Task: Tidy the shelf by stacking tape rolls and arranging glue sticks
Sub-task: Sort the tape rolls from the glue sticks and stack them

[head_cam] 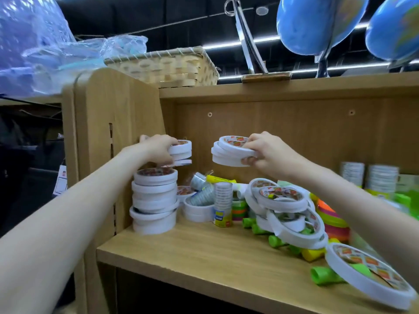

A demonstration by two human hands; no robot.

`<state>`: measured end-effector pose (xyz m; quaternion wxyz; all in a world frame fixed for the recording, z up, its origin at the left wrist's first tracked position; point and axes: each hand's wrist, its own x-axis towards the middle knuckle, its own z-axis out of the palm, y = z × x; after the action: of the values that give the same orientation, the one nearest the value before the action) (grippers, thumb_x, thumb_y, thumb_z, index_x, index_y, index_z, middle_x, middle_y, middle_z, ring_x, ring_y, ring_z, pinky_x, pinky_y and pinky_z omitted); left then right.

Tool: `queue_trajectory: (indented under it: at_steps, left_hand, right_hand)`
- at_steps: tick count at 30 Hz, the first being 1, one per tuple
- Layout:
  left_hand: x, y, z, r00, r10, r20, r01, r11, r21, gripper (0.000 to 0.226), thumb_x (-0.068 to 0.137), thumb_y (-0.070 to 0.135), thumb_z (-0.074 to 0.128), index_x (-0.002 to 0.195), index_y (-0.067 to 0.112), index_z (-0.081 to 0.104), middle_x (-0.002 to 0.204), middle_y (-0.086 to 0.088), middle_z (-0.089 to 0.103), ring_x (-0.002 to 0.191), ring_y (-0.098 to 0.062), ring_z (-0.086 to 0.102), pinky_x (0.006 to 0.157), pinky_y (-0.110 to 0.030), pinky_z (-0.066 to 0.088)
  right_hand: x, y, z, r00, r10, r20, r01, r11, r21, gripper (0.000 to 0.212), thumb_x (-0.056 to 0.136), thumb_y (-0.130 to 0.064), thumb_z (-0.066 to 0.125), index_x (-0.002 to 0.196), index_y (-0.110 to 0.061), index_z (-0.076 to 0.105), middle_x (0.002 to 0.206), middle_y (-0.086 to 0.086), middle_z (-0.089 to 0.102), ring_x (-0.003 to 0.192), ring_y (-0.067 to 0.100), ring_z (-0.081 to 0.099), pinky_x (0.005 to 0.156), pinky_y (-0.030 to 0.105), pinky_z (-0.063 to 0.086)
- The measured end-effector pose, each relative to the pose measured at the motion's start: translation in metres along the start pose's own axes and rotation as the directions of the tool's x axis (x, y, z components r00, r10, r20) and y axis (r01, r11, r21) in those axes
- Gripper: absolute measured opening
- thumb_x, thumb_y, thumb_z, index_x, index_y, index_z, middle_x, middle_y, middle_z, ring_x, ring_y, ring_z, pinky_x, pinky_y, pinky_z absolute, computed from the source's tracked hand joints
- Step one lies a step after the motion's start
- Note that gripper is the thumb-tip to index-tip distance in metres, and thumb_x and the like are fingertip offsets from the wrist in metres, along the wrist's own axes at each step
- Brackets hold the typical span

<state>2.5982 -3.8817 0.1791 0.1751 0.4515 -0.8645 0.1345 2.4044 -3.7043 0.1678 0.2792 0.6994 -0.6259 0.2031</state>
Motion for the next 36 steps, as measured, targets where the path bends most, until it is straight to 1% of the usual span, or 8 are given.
queue_trajectory:
  at_steps: [6, 14, 19, 25, 27, 30, 33, 36]
  left_hand:
    - [0.009, -0.011, 0.019, 0.999, -0.005, 0.033, 0.003, 0.998, 0.064, 0.026, 0.092, 0.021, 0.045, 0.117, 0.024, 0.055, 0.119, -0.001, 0.059, 0.116, -0.024, 0.047, 0.101, -0.035, 0.028]
    - [-0.041, -0.012, 0.008, 0.999, 0.034, -0.021, -0.038, 0.964, -0.263, 0.028, 0.095, 0.03, 0.048, 0.119, 0.018, 0.056, 0.12, -0.002, 0.06, 0.1, -0.017, 0.057, 0.086, -0.029, 0.046]
    - [-0.067, -0.015, 0.019, 0.998, -0.056, -0.032, 0.041, 0.933, -0.357, 0.057, 0.094, 0.039, 0.046, 0.141, 0.012, 0.028, 0.14, -0.01, 0.044, 0.121, -0.025, 0.047, 0.099, -0.039, 0.041]
    - [-0.062, -0.017, 0.008, 0.992, 0.001, -0.126, -0.041, 0.95, -0.311, 0.061, 0.093, 0.028, 0.051, 0.146, 0.018, 0.021, 0.147, -0.008, 0.034, 0.13, -0.024, 0.038, 0.103, -0.036, 0.035]
    - [-0.052, -0.009, 0.005, 0.991, 0.064, -0.114, -0.096, 0.947, -0.305, 0.055, 0.094, 0.028, 0.048, 0.145, 0.02, 0.025, 0.147, -0.004, 0.034, 0.133, -0.022, 0.035, 0.104, -0.034, 0.032]
    - [-0.034, 0.004, 0.009, 0.992, 0.113, -0.064, -0.125, 0.961, -0.245, 0.053, 0.094, 0.031, 0.046, 0.143, 0.024, 0.03, 0.149, 0.0, 0.032, 0.135, -0.022, 0.031, 0.108, -0.04, 0.03]
    - [-0.021, 0.008, 0.015, 0.995, 0.097, -0.004, -0.097, 0.981, -0.169, 0.05, 0.095, 0.033, 0.042, 0.143, 0.028, 0.031, 0.154, 0.004, 0.021, 0.14, -0.019, 0.022, 0.11, -0.042, 0.026]
    - [-0.017, 0.007, 0.021, 0.996, 0.093, -0.017, -0.094, 0.985, -0.146, 0.048, 0.096, 0.031, 0.039, 0.143, 0.03, 0.031, 0.154, 0.006, 0.019, 0.139, -0.017, 0.023, 0.108, -0.038, 0.026]
  right_hand:
    - [0.005, 0.007, 0.004, 0.998, 0.028, 0.05, -0.03, 0.999, 0.036, 0.018, 0.09, -0.013, 0.056, 0.095, 0.001, 0.065, 0.105, 0.016, 0.056, 0.1, 0.032, 0.048, 0.074, 0.03, 0.027]
    - [0.046, -0.013, 0.024, 0.996, 0.09, -0.006, -0.085, 0.954, 0.286, 0.018, 0.088, -0.013, 0.055, 0.089, 0.002, 0.065, 0.089, 0.016, 0.059, 0.078, 0.02, 0.046, 0.058, 0.03, 0.025]
    - [0.092, -0.043, 0.061, 0.986, 0.158, 0.06, -0.168, 0.873, 0.459, 0.012, 0.086, -0.012, 0.057, 0.083, -0.004, 0.066, 0.076, 0.005, 0.054, 0.078, 0.017, 0.047, 0.052, 0.02, 0.031]
    - [0.111, -0.037, 0.097, 0.925, 0.247, 0.289, -0.342, 0.873, 0.347, 0.045, 0.081, -0.039, 0.067, 0.108, -0.006, 0.052, 0.109, 0.012, 0.051, 0.102, 0.027, 0.053, 0.073, 0.033, 0.044]
    - [0.108, -0.031, 0.098, 0.862, 0.304, 0.405, -0.48, 0.747, 0.46, 0.045, 0.085, -0.034, 0.065, 0.111, -0.001, 0.051, 0.104, 0.015, 0.053, 0.087, 0.027, 0.061, 0.071, 0.037, 0.055]
    - [0.103, -0.026, 0.1, 0.89, 0.181, 0.419, -0.404, 0.738, 0.54, 0.028, 0.09, -0.01, 0.053, 0.115, 0.004, 0.055, 0.093, 0.015, 0.054, 0.068, 0.02, 0.048, 0.053, 0.029, 0.043]
    - [0.1, -0.017, 0.101, 0.866, 0.091, 0.491, -0.39, 0.737, 0.552, 0.049, 0.09, 0.007, 0.039, 0.137, -0.007, 0.038, 0.124, 0.009, 0.054, 0.095, 0.018, 0.051, 0.061, 0.02, 0.044]
    - [0.106, -0.003, 0.107, 0.877, 0.155, 0.454, -0.354, 0.848, 0.394, 0.055, 0.089, -0.003, 0.05, 0.141, -0.009, 0.032, 0.131, 0.007, 0.055, 0.113, 0.022, 0.055, 0.087, 0.03, 0.048]
